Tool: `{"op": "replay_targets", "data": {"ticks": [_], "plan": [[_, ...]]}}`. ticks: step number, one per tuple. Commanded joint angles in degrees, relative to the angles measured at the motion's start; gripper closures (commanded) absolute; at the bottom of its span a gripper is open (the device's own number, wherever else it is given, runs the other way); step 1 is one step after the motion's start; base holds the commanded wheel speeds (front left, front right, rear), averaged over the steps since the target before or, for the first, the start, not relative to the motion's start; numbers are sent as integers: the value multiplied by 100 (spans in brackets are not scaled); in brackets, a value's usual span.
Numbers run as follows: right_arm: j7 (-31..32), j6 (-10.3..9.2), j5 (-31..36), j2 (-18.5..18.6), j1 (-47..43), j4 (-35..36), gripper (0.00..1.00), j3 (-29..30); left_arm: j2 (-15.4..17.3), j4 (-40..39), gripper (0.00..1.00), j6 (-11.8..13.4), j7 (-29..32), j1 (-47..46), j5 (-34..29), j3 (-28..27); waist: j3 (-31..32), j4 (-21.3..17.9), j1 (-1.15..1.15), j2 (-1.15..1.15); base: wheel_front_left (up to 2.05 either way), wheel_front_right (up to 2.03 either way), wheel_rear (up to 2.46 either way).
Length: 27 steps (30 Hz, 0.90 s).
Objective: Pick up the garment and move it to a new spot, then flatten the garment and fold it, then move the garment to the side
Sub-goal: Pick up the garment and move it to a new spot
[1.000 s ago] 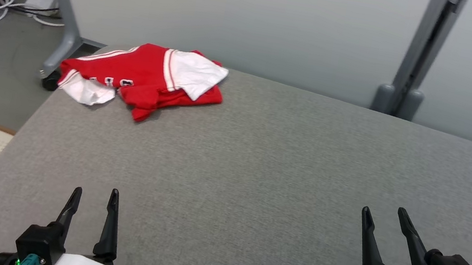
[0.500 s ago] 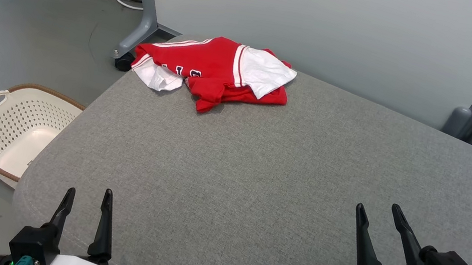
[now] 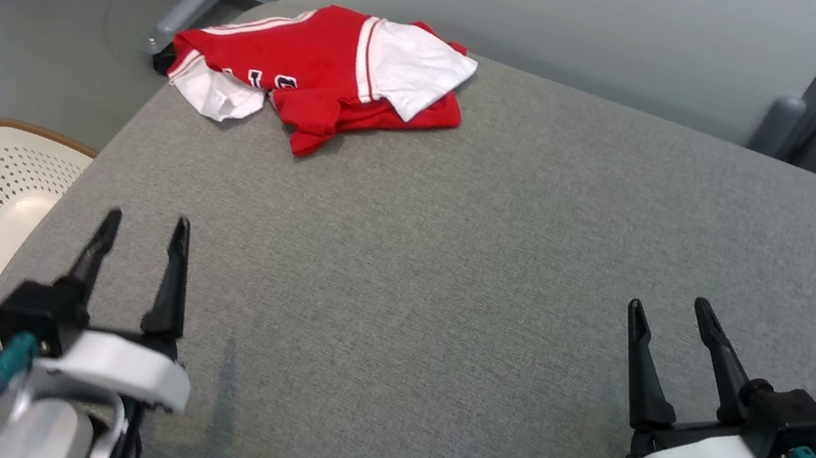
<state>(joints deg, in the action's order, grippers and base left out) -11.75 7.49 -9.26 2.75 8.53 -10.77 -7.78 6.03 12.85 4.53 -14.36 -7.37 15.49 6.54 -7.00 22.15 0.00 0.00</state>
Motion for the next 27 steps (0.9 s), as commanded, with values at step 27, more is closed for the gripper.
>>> {"op": "replay_targets", "data": {"ticks": [27], "plan": [[369,1,692,31,839,1297,0,131,2201,2724,0,-1192,2888,-4960,231,454,-2179,-2159,0,0,0,0,0]]}}
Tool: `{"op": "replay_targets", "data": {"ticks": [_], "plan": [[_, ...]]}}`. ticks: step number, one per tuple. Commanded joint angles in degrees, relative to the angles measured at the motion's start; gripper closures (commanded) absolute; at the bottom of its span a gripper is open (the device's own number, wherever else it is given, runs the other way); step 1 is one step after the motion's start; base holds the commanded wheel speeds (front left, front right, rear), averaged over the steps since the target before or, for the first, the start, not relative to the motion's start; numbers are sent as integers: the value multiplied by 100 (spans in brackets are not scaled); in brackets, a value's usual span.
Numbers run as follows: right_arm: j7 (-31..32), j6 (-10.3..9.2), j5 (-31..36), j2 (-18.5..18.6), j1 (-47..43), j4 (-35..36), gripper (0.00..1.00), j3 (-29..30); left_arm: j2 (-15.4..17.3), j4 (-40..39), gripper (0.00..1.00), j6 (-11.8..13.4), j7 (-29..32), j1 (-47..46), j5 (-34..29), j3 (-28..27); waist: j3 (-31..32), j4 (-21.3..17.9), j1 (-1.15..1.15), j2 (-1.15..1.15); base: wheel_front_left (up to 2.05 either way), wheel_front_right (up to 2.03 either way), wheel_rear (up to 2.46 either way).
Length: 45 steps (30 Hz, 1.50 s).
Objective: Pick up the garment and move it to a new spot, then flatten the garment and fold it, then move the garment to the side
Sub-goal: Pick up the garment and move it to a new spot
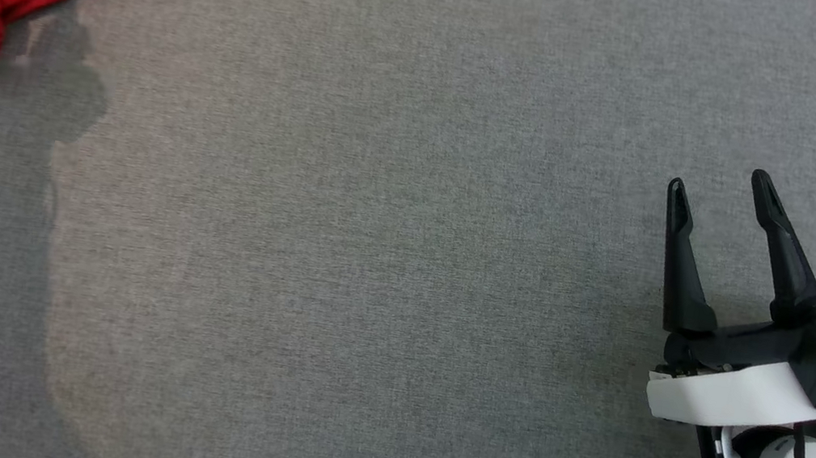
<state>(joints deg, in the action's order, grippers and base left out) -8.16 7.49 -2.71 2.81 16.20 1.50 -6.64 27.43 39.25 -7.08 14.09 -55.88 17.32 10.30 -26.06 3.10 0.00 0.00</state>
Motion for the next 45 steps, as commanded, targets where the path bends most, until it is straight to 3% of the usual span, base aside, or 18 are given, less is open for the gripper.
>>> {"op": "replay_targets", "data": {"ticks": [1,7,20,21,22,25,38,45], "plan": [[25,1,52,30,75,114,0,29,70,175,0,-27,83,-138,70,170,-313,-278,0,0,0,0,0],[69,1,83,52,45,336,0,9,195,634,0,-33,-12,-165,421,636,-500,-357,0,0,0,0,0],[56,1,108,53,29,439,0,11,310,1472,0,162,-634,-467,292,719,-625,-412,0,0,0,0,0],[51,1,109,52,35,437,0,13,297,1520,16,177,-676,-493,292,725,-631,-415,0,0,0,0,0],[41,1,113,52,44,431,0,16,280,1559,51,162,-717,-518,281,745,-634,-417,0,0,0,0,0],[-1,1,123,49,74,390,0,18,215,1642,100,151,-892,-611,293,769,-601,-415,0,0,0,0,0],[-247,1,-47,26,-49,-38,0,-1,270,1759,100,228,-1745,-947,192,853,229,-538,0,0,0,0,0],[-389,1,-252,22,-261,-334,0,80,-13,1481,100,85,-1846,-1114,69,1219,1006,-609,0,0,0,0,0]]}}
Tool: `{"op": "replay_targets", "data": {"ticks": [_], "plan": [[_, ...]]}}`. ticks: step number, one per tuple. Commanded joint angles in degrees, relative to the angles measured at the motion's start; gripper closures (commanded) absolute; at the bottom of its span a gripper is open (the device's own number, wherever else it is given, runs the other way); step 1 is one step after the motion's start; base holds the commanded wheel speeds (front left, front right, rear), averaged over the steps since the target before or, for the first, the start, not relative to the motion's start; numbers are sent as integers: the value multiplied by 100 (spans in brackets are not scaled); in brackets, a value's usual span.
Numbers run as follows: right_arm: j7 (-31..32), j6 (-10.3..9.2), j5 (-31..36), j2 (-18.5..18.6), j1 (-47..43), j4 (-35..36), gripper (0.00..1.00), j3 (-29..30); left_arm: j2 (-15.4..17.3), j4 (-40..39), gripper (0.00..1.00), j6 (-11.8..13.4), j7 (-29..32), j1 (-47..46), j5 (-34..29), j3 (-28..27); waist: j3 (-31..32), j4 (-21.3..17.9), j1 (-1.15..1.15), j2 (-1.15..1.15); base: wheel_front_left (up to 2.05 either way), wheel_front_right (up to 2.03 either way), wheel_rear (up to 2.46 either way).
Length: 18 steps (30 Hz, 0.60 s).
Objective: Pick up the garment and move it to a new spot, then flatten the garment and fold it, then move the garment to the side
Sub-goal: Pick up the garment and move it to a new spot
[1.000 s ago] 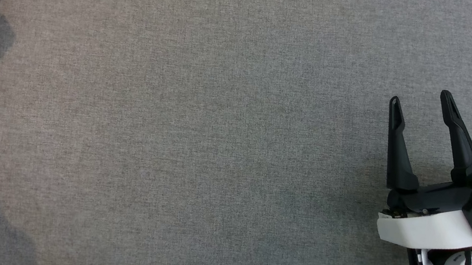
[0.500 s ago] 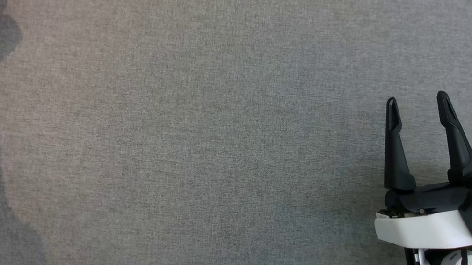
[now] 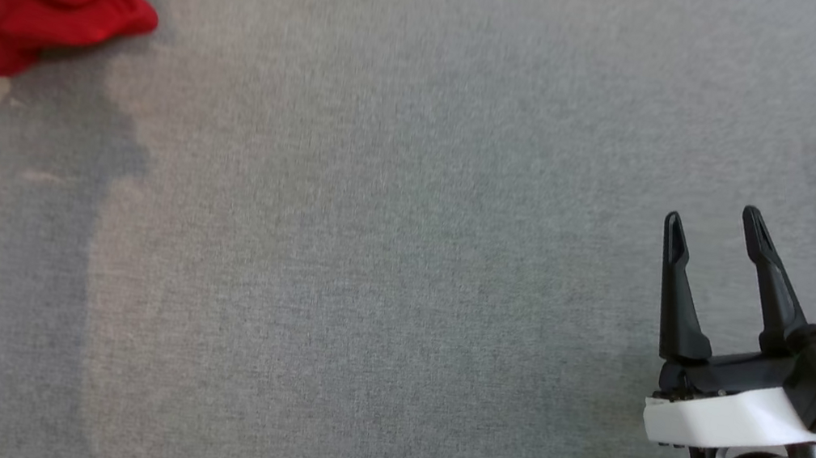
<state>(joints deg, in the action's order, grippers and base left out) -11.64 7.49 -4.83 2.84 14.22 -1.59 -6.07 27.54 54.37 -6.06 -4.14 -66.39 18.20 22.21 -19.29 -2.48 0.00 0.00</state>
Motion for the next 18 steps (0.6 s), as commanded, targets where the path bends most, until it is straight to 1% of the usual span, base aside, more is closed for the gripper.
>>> {"op": "replay_targets", "data": {"ticks": [1,9,12,13,16,18], "plan": [[-64,1,-78,17,-102,-61,0,34,-81,-88,100,-43,5,-81,-36,92,442,-62,0,0,0,0,0],[-191,1,-353,18,-426,-343,0,96,-689,-715,100,-109,351,-165,-82,649,1310,-226,0,0,0,0,0],[-217,1,-434,20,-546,-404,0,110,-977,-1000,100,-104,573,-224,-19,777,1522,-326,0,0,0,0,0],[-217,1,-434,20,-546,-404,0,110,-977,-1000,100,-104,573,-224,-19,777,1522,-326,0,0,0,0,0],[-254,1,-483,20,-637,-440,0,109,-1302,-1272,100,80,792,-226,19,849,1655,-439,0,0,0,0,0],[-269,1,-521,19,-687,-461,0,110,-1584,-1450,100,214,941,-152,102,878,1692,-504,0,0,0,0,0]]}}
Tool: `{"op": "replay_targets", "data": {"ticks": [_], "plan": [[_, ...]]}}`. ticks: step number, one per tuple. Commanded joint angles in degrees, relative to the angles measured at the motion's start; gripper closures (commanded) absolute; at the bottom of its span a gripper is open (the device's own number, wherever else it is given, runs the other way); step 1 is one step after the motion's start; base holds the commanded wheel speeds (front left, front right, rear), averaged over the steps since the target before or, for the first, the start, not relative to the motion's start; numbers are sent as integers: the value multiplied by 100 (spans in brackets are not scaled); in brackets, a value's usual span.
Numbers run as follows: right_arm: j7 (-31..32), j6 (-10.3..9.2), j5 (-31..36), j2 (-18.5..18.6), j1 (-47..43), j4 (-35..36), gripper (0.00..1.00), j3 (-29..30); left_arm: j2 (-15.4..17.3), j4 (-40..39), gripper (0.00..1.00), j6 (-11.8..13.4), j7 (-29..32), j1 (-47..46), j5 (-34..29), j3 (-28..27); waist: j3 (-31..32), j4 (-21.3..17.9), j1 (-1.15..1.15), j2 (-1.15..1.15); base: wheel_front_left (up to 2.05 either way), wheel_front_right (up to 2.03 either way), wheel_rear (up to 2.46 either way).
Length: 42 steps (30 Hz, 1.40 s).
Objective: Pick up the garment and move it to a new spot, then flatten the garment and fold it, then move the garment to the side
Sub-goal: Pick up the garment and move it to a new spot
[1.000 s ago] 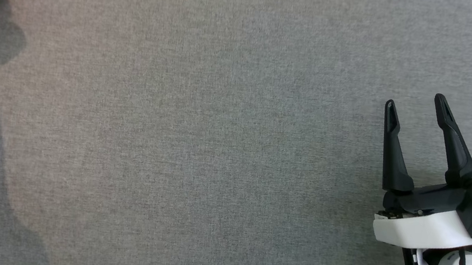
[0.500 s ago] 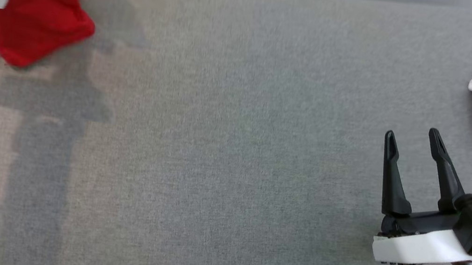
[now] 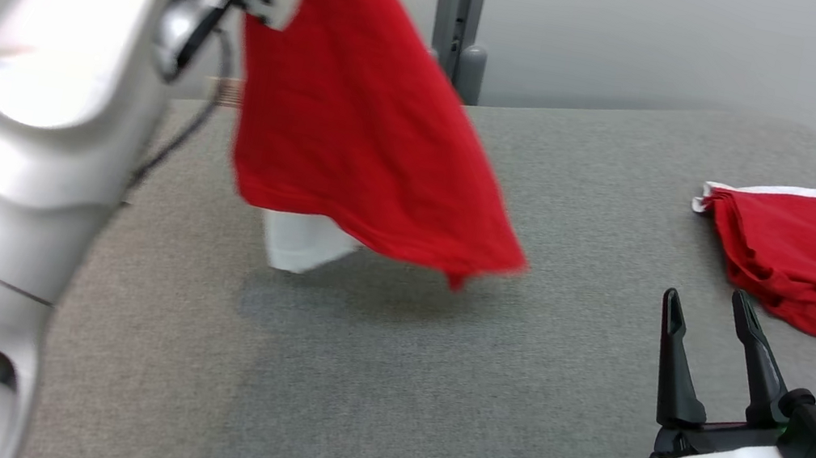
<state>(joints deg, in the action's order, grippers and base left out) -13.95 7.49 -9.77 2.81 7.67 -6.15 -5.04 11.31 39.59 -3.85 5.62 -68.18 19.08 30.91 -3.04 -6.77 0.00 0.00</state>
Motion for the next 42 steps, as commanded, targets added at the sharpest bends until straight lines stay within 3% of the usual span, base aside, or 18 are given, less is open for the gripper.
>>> {"op": "replay_targets", "data": {"ticks": [1,5,10,19,22,24,25,26,27,36,42], "plan": [[-36,1,-40,22,-42,-10,0,0,-94,-59,100,68,26,77,49,9,69,-109,0,0,0,0,0],[-63,1,-95,21,-23,-20,0,-43,-485,-218,100,367,172,385,296,-37,-30,-253,0,0,0,0,0],[-95,1,-188,23,120,-61,0,-158,-684,109,100,669,32,1005,608,-133,-274,-467,0,0,0,0,0],[-123,1,-208,23,355,-147,0,-246,-302,1507,100,1246,-733,1808,969,-718,-736,-685,0,0,0,0,0],[-129,1,-210,22,380,-162,0,-257,-213,1857,100,1322,-1042,1894,1091,-886,-821,-679,0,0,0,0,0],[-130,1,-198,22,419,-177,0,-258,-192,2056,86,1310,-1211,1917,1150,-958,-850,-658,0,0,0,0,0],[-129,1,-185,22,440,-184,0,-266,-195,2154,71,1283,-1274,1921,1182,-988,-855,-643,0,0,0,0,0],[-130,1,-172,22,451,-195,0,-266,-211,2240,40,1266,-1332,1927,1201,-1007,-851,-624,0,0,0,0,0],[-131,1,-162,23,453,-204,0,-271,-221,2325,0,1245,-1386,1932,1214,-1011,-842,-605,0,0,0,0,0],[-136,1,-87,23,323,-259,0,-246,-283,2872,0,908,-1783,2028,1314,-980,-588,-310,0,0,0,0,0],[-136,1,-5,23,195,-234,0,-192,-293,2701,0,646,-2035,2225,1194,-886,-386,-79,0,0,0,0,0]]}}
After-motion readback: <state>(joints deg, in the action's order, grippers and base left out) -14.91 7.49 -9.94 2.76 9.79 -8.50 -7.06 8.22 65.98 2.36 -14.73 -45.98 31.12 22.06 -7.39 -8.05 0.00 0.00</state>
